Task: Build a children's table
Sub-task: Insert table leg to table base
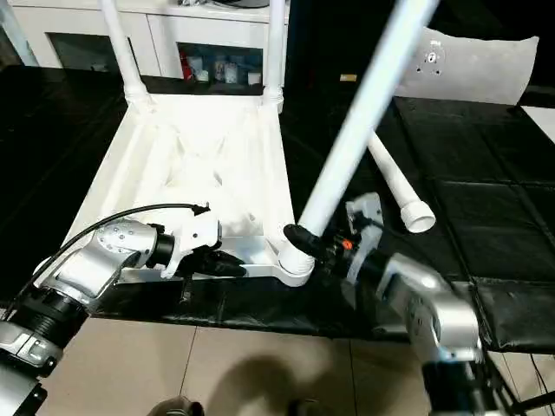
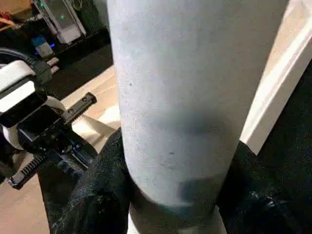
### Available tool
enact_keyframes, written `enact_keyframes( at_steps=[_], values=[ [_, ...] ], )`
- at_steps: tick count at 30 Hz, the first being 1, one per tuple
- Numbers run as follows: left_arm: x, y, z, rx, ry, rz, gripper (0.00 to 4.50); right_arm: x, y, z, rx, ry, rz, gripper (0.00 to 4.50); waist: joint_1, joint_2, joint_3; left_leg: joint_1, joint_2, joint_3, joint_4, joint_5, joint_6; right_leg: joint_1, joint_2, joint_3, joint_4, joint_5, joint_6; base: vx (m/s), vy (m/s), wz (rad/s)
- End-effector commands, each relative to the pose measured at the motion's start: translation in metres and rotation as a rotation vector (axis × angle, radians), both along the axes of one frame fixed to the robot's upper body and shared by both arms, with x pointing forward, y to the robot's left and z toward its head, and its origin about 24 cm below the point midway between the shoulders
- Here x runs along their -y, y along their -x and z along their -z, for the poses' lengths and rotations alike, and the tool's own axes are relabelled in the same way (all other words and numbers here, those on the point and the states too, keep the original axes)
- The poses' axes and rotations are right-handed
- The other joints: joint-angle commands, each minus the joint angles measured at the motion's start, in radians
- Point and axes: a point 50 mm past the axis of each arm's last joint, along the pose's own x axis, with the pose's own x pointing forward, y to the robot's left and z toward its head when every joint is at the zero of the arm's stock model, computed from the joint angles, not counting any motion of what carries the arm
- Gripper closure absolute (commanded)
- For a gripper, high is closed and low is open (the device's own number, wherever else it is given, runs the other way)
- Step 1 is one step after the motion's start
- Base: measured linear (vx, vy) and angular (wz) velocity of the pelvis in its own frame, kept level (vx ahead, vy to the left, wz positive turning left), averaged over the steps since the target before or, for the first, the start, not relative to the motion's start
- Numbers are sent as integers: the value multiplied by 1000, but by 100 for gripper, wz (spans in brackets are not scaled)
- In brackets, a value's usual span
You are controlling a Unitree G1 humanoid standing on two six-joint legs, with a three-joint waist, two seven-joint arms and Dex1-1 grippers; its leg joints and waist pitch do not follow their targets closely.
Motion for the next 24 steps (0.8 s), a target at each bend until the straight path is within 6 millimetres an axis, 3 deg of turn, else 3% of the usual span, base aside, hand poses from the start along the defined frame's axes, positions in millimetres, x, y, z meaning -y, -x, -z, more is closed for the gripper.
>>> enact_keyframes(
  at_steps=[1,2,4,6,7,12,14,16,17,18,19,20,21,22,23,24],
  values=[
    [-4,-8,-12,50,29,-50,450,1,13,25,-82,90,-12,261,-1,10,-57,29,18,-14,-77,-400,0,32,-73,27,-113,-605,-89,0,0,0],
    [-4,-8,-12,48,27,-46,450,3,14,27,-60,159,-17,261,0,16,-56,33,18,-16,-77,-412,-4,31,-74,24,-115,-621,-82,0,0,0],
    [-3,-8,-11,49,23,-41,450,6,13,30,-28,286,-40,261,-5,10,-57,30,18,-19,-83,-407,-5,41,-73,22,-117,-619,-71,0,0,0],
    [-3,-8,-11,50,23,-40,450,7,13,33,-10,349,-77,261,-7,15,-54,34,19,-19,-83,-417,-1,36,-72,24,-119,-620,-77,0,0,0],
    [-3,-8,-11,49,22,-40,450,8,12,36,-8,370,-104,261,-7,11,-56,34,19,-19,-82,-419,1,37,-72,24,-116,-612,-80,0,0,0],
    [-4,-7,-10,48,21,-44,450,4,2,44,-15,355,-88,261,-13,6,-55,33,18,-20,-80,-432,14,34,-77,23,-115,-622,-92,0,0,0],
    [-5,-6,-10,48,20,-44,450,3,0,45,-15,349,-84,261,-21,6,-49,31,16,-24,-82,-456,8,35,-74,16,-122,-659,-79,0,0,0],
    [-6,-6,-9,47,18,-48,450,-3,-6,46,-23,281,-46,261,-31,7,-46,42,13,-26,-78,-496,2,27,-75,8,-133,-712,-58,0,0,0],
    [-6,-6,-9,47,18,-48,450,-3,-6,46,-23,281,-46,261,-34,7,-45,41,12,-28,-77,-505,1,28,-75,4,-136,-727,-52,0,0,0],
    [-7,-5,-9,46,17,-50,450,-10,-11,44,-35,197,-5,261,-40,9,-42,43,10,-31,-76,-530,-2,28,-75,-9,-147,-765,-31,0,0,0],
    [-8,-6,-9,46,16,-53,450,-19,-16,40,-51,91,33,261,-50,14,-41,51,11,-35,-73,-568,-3,31,-73,-36,-163,-781,-11,0,0,0],
    [-8,-6,-9,46,16,-53,450,-19,-16,40,-51,91,33,261,-61,36,-37,60,27,-48,-84,-646,-12,44,-72,-70,-168,-736,-10,0,0,0],
    [-8,-6,-9,46,16,-53,450,-19,-16,40,-51,91,33,261,-70,46,-34,59,42,-58,-101,-714,-20,57,-65,-87,-157,-667,-17,0,0,0],
    [-8,-6,-8,47,15,-57,450,-24,-16,39,-58,47,40,261,-60,69,-29,-9,91,-76,-184,-889,-56,131,-46,-76,14,-395,-65,-96,30,-9],
    [-9,-6,-8,48,14,-58,450,-26,-15,38,-57,40,38,261,-38,72,-26,-43,99,-67,-213,-941,-65,141,-41,-54,89,-253,-71,-96,30,-9],
    [-9,-7,-9,48,13,-59,450,-28,-13,38,-53,51,29,261,-15,46,-33,-10,87,-21,-226,-918,-32,105,-26,-16,114,-215,-65,-60,-29,5]
  ],
)
